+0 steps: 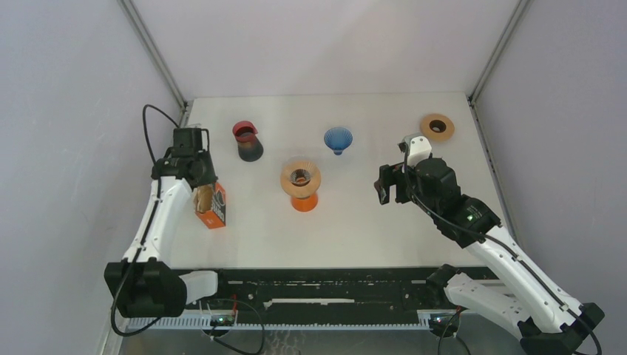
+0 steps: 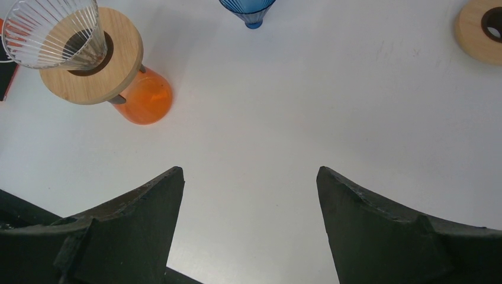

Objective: Place the coffee filter in the dripper
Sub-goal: Adjust the coffee filter holder at the center of the board.

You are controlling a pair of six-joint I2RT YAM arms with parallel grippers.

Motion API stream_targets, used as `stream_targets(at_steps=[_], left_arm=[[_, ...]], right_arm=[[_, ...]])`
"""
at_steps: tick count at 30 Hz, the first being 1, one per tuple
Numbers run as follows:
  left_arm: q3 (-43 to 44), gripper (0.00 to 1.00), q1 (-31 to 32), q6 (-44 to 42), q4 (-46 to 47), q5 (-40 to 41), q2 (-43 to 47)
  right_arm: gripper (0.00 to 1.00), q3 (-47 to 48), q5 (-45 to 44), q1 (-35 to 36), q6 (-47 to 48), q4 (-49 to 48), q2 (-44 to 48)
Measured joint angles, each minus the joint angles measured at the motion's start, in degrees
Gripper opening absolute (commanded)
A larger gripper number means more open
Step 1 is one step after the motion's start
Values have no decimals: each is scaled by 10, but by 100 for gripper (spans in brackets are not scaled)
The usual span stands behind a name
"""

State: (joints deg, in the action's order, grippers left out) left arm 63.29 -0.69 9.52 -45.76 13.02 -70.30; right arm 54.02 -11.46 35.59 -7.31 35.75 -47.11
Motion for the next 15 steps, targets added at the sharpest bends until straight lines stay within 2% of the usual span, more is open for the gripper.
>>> stream_targets(at_steps=[5,15], left_arm=[[3,31,-1,12,-29,31,30],[2,25,-6,26,-55,52,28]], right_arm=[[91,0,0,0,0,0,0],[91,0,2,0,0,0,-4]])
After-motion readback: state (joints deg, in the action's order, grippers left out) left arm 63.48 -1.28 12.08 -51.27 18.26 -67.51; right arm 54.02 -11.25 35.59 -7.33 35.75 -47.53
